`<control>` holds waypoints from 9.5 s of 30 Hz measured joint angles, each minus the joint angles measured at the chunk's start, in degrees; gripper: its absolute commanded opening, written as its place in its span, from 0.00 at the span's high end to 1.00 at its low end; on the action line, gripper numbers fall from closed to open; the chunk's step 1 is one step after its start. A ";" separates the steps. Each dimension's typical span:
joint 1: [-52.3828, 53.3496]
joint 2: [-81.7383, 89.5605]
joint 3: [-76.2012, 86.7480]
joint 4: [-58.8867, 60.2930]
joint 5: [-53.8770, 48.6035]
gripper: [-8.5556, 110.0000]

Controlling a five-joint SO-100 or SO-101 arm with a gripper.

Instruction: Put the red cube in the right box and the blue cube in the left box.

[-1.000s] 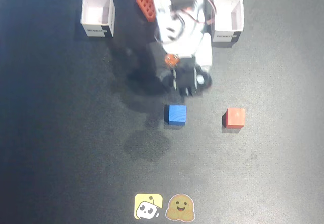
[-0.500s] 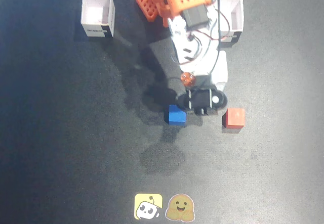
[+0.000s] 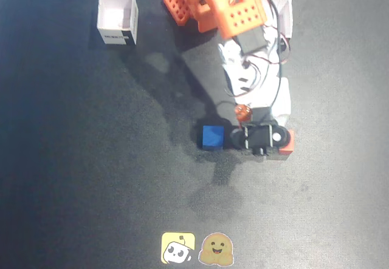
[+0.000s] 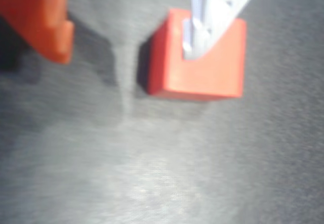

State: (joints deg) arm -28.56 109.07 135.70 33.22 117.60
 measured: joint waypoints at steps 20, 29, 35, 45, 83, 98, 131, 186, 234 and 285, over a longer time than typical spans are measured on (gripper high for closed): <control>-6.15 -13.01 -8.70 -0.70 6.33 0.72; -6.33 -15.91 -8.96 -2.02 7.21 0.72; -6.24 -18.11 -11.34 -2.11 7.73 0.73; -6.42 -21.27 -11.34 -3.43 8.79 0.79; 20.21 17.31 -4.22 28.39 -7.82 0.82; 44.82 26.81 1.49 35.24 -21.62 0.81; 90.62 28.74 1.58 47.02 -30.15 0.81; 73.83 37.79 3.78 45.53 -34.37 0.93; 19.86 27.69 8.09 21.18 -24.35 0.93; 15.82 -10.02 -0.70 2.55 -14.41 0.81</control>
State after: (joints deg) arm -12.74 99.05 135.00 35.77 103.18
